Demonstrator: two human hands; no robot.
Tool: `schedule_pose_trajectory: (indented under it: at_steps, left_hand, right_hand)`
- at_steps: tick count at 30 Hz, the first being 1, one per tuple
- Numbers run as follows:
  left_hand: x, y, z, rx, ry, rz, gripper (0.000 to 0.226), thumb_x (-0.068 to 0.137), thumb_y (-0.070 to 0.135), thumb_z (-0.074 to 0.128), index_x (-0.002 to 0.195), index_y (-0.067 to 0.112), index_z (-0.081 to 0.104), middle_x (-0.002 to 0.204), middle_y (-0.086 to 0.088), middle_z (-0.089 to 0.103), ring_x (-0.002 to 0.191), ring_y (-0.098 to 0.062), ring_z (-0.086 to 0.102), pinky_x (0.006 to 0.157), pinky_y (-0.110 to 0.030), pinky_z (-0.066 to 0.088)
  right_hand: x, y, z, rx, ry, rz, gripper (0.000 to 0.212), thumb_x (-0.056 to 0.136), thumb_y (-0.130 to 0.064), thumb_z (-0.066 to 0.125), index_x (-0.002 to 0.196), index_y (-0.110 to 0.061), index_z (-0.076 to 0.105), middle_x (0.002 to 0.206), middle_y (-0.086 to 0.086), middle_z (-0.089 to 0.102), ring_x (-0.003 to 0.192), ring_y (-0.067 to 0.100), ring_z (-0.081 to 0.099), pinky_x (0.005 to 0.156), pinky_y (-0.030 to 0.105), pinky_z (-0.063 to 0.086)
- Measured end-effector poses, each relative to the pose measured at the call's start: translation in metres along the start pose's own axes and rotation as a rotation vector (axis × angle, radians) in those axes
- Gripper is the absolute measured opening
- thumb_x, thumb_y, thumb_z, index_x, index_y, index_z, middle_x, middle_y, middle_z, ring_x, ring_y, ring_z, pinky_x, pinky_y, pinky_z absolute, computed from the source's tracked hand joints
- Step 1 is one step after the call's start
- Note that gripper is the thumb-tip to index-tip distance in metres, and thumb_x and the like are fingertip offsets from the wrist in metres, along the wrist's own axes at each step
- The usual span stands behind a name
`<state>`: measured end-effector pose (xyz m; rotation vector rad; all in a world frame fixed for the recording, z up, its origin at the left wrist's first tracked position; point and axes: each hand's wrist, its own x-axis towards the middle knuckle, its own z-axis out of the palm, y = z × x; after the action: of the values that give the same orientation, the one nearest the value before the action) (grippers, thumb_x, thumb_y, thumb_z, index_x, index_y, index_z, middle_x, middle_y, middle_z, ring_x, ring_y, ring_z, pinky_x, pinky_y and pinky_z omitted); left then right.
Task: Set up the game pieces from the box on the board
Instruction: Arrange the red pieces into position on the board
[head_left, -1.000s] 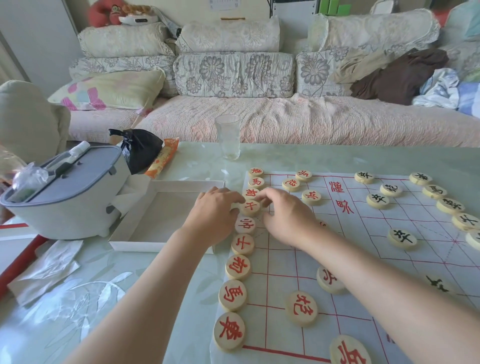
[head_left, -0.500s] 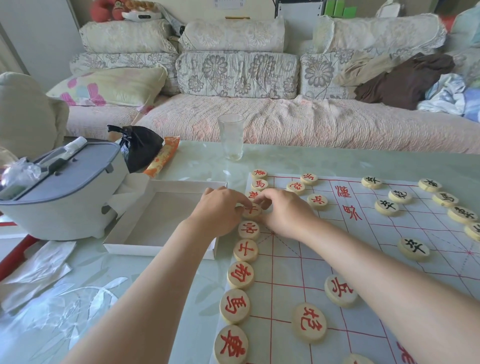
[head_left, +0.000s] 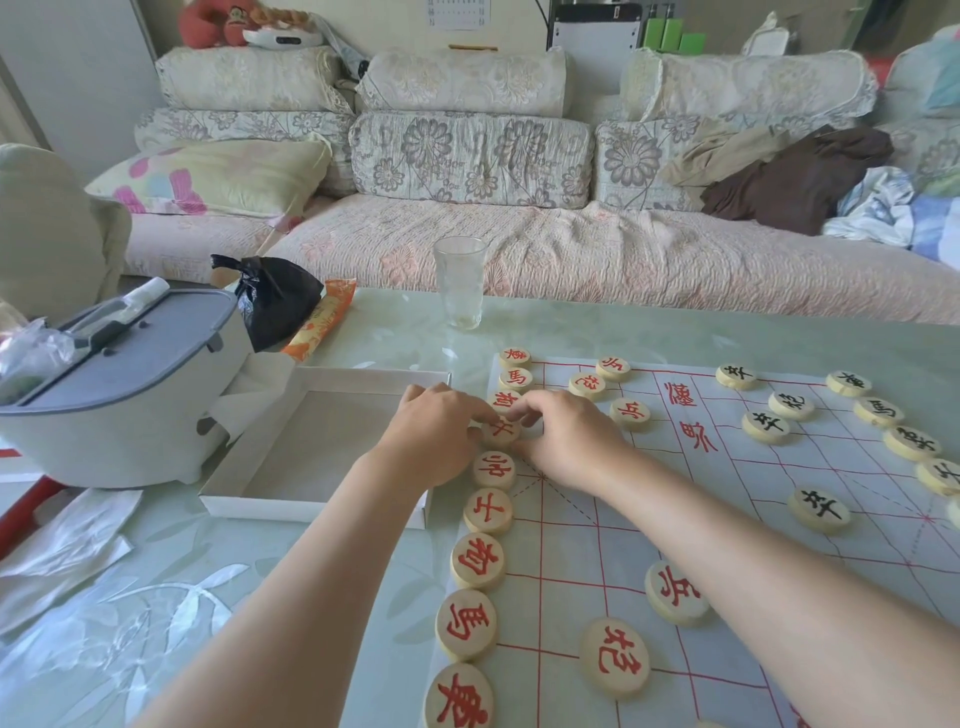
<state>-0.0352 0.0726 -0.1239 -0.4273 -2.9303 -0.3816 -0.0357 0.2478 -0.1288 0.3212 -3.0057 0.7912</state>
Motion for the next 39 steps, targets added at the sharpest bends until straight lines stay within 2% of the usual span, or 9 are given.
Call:
schedule_pose_trajectory:
  at_steps: [5, 11, 18, 21, 23, 25, 28, 33, 39]
  left_hand:
    - [-0.0023, -0.0042, -0.0015, 0.078, 0.065, 0.012, 0.035, 0.094, 0.02, 0.05, 0.121, 0.039, 0.061, 0.121, 0.013, 0.061, 0.116, -0.015, 0.042, 0.091, -0.029, 0.021]
    - [-0.0022, -0.003, 0.0007, 0.103, 0.013, 0.043, 0.042, 0.093, 0.015, 0.05, 0.123, 0.043, 0.06, 0.132, 0.016, 0.052, 0.123, -0.015, 0.034, 0.091, -0.029, 0.02]
    - [-0.0029, -0.0033, -0.0019, 0.048, 0.055, 0.042, 0.031, 0.091, 0.016, 0.054, 0.106, 0.039, 0.068, 0.123, 0.018, 0.06, 0.118, -0.012, 0.041, 0.085, -0.024, 0.016]
    - [-0.0029, -0.0022, 0.0004, 0.017, 0.051, 0.045, 0.03, 0.09, 0.017, 0.055, 0.107, 0.039, 0.067, 0.112, 0.017, 0.066, 0.115, -0.011, 0.045, 0.089, -0.024, 0.019]
    - [-0.003, -0.0034, -0.0004, 0.017, 0.078, 0.04, 0.028, 0.09, 0.019, 0.057, 0.107, 0.038, 0.067, 0.109, 0.016, 0.066, 0.113, -0.012, 0.046, 0.088, -0.025, 0.021]
    - [-0.0032, -0.0045, -0.0021, 0.033, 0.104, 0.04, 0.027, 0.09, 0.021, 0.058, 0.11, 0.038, 0.065, 0.111, 0.015, 0.065, 0.114, -0.013, 0.047, 0.088, -0.026, 0.024]
    - [-0.0022, -0.0045, -0.0011, 0.043, 0.094, 0.041, 0.029, 0.091, 0.028, 0.059, 0.117, 0.039, 0.063, 0.119, 0.014, 0.063, 0.117, -0.014, 0.044, 0.091, -0.029, 0.026]
    - [-0.0005, -0.0049, 0.0028, 0.033, 0.069, 0.029, 0.016, 0.089, 0.04, 0.063, 0.104, 0.041, 0.068, 0.108, 0.014, 0.068, 0.108, -0.013, 0.047, 0.08, -0.027, 0.022]
    - [-0.0009, -0.0081, 0.0004, 0.003, 0.083, 0.022, 0.012, 0.086, 0.043, 0.065, 0.097, 0.04, 0.07, 0.098, 0.016, 0.066, 0.103, -0.012, 0.048, 0.082, -0.026, 0.023]
  right_hand:
    - [0.0016, 0.0045, 0.0013, 0.033, 0.036, 0.033, 0.021, 0.09, -0.025, 0.062, 0.107, -0.039, 0.065, 0.105, -0.016, 0.062, 0.098, 0.013, 0.059, 0.078, 0.03, 0.048]
    - [0.0019, 0.0019, 0.0026, 0.082, 0.035, 0.031, 0.025, 0.085, -0.051, 0.069, 0.106, -0.039, 0.064, 0.1, -0.017, 0.062, 0.091, 0.009, 0.059, 0.074, 0.029, 0.046]
    - [0.0037, 0.0033, 0.0012, 0.081, 0.053, 0.011, 0.016, 0.09, -0.037, 0.064, 0.106, -0.038, 0.066, 0.102, -0.018, 0.064, 0.089, 0.009, 0.059, 0.067, 0.027, 0.043]
    - [0.0034, 0.0015, 0.0013, 0.099, 0.026, 0.001, 0.021, 0.086, -0.043, 0.07, 0.106, -0.04, 0.066, 0.104, -0.019, 0.063, 0.093, 0.007, 0.058, 0.072, 0.026, 0.044]
    - [0.006, 0.0039, 0.0009, 0.093, 0.022, 0.014, 0.016, 0.088, -0.038, 0.07, 0.104, -0.04, 0.067, 0.105, -0.019, 0.064, 0.095, 0.007, 0.059, 0.069, 0.024, 0.042]
    - [0.0083, 0.0068, 0.0014, 0.109, 0.014, 0.018, 0.015, 0.09, -0.031, 0.068, 0.101, -0.041, 0.067, 0.106, -0.02, 0.065, 0.097, 0.008, 0.06, 0.072, 0.024, 0.045]
    - [0.0086, 0.0075, 0.0033, 0.132, -0.018, 0.018, 0.015, 0.088, -0.037, 0.07, 0.102, -0.042, 0.069, 0.109, -0.021, 0.066, 0.096, 0.008, 0.061, 0.078, 0.027, 0.048]
    - [0.0081, 0.0062, 0.0048, 0.123, -0.019, 0.005, 0.014, 0.085, -0.036, 0.072, 0.098, -0.042, 0.07, 0.106, -0.021, 0.066, 0.096, 0.009, 0.061, 0.082, 0.03, 0.05]
    - [0.0073, 0.0051, 0.005, 0.118, -0.037, -0.002, 0.017, 0.085, -0.036, 0.072, 0.102, -0.04, 0.07, 0.108, -0.02, 0.066, 0.1, 0.01, 0.06, 0.086, 0.032, 0.05]
